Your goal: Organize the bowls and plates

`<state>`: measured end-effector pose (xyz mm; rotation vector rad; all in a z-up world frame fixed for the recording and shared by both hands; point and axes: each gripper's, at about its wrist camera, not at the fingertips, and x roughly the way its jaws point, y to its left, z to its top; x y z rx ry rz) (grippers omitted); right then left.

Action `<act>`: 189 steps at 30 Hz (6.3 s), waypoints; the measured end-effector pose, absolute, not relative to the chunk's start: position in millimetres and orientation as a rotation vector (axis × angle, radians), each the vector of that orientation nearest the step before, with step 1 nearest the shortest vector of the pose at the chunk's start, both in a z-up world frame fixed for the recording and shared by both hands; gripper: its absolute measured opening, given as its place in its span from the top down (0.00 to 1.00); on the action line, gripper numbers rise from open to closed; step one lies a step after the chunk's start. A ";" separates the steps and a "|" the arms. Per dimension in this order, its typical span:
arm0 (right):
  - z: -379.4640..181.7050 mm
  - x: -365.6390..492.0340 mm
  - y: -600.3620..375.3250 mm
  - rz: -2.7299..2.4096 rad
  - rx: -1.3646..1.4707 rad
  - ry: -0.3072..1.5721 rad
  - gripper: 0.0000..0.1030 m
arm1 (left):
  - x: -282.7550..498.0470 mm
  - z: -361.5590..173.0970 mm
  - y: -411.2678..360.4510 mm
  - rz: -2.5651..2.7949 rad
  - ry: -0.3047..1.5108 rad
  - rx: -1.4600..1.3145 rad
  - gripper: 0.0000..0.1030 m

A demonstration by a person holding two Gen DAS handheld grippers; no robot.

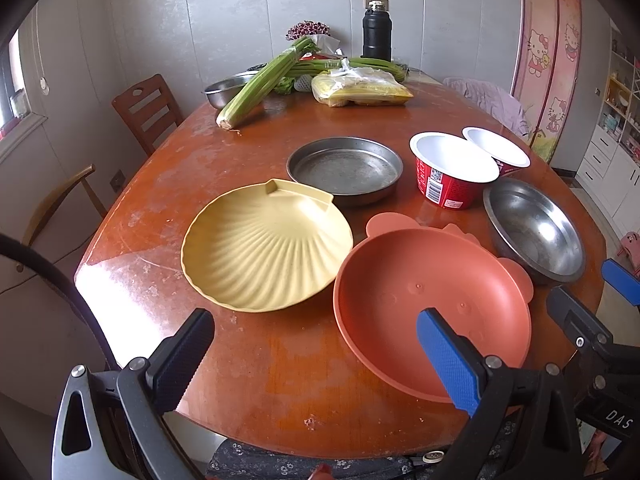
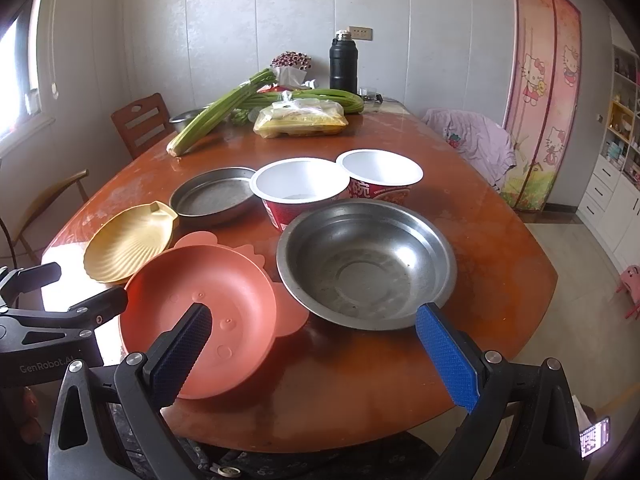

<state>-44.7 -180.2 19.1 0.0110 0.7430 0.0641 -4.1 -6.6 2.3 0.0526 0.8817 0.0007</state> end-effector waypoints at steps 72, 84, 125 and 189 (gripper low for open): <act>-27.2 120.5 1.4 0.431 -0.254 1.073 0.64 | 105.7 -41.8 116.9 -0.023 1.128 -0.110 0.44; -13.5 117.1 4.6 0.487 -0.172 1.080 0.64 | 113.4 -32.2 122.5 -0.032 1.125 -0.108 0.60; -19.8 138.7 15.6 0.453 0.035 1.143 0.61 | 188.2 -33.5 151.4 0.012 0.991 -0.021 0.47; -9.1 -27.3 -161.6 0.231 0.121 1.024 0.47 | 63.6 -29.1 0.2 -0.245 1.025 0.065 0.35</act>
